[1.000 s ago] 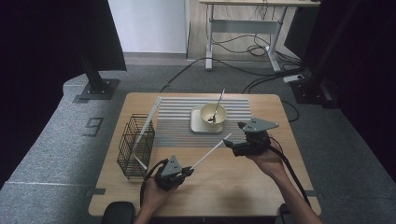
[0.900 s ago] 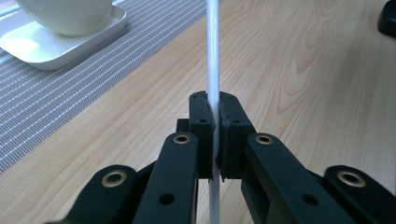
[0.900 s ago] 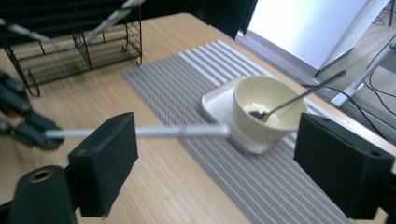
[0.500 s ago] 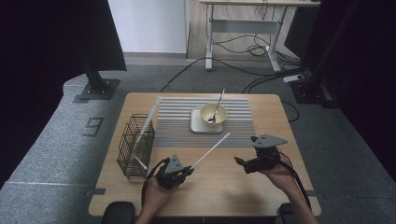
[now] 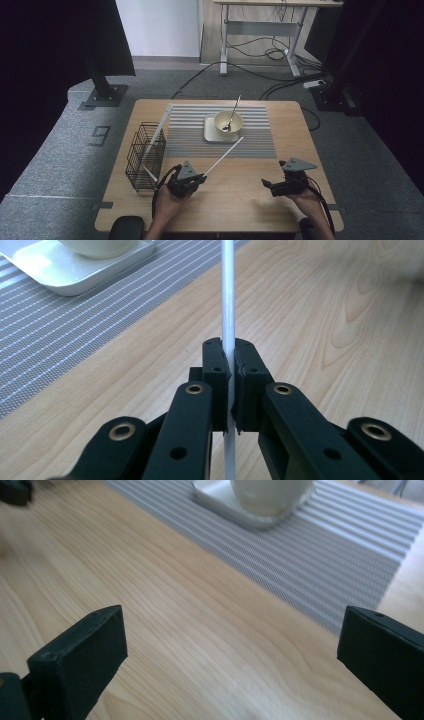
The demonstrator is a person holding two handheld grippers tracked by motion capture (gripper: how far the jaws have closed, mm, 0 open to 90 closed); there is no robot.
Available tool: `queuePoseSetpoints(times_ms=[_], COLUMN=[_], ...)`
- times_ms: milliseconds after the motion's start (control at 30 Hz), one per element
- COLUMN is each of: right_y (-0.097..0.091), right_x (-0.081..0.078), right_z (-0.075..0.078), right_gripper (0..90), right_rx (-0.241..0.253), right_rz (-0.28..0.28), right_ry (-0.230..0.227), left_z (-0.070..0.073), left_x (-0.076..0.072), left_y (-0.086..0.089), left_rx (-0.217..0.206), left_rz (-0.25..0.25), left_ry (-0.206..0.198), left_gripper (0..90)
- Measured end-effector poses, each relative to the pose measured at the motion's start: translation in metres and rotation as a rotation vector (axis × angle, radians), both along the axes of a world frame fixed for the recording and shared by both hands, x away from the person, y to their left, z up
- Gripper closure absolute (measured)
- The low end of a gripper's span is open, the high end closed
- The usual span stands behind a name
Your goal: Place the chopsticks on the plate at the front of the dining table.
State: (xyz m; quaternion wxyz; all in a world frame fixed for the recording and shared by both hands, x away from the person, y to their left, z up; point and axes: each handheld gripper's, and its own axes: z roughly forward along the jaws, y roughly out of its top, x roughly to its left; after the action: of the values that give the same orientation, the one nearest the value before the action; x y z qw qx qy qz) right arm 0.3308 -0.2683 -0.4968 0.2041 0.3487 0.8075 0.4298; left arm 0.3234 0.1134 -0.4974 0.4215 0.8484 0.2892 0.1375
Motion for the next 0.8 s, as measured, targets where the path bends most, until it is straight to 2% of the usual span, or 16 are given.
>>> queuePoseSetpoints(times_ms=[200, 333, 467, 800], right_y=[-0.012, -0.016, -0.017, -0.015], right_x=[0.000, 0.000, -0.001, 0.000], right_z=[-0.022, -0.034, -0.046, -0.059], right_gripper=[0.0, 0.0, 0.0, 0.0], right_rx=[-0.009, -0.007, -0.038, -0.057], right_rz=[-0.037, -0.045, -0.049, -0.028], right_ry=[0.030, 0.054, 0.075, 0.137], left_z=[0.003, 0.005, 0.008, 0.015], left_x=[0.007, 0.013, 0.020, 0.039], left_y=[-0.003, -0.004, -0.006, -0.012], left_rx=[0.025, 0.025, 0.022, 0.024], left_rz=[0.017, 0.030, 0.053, 0.080], left_ry=[0.000, 0.003, 0.009, 0.014], left_gripper=[85.5, 85.4, 85.4, 85.4])
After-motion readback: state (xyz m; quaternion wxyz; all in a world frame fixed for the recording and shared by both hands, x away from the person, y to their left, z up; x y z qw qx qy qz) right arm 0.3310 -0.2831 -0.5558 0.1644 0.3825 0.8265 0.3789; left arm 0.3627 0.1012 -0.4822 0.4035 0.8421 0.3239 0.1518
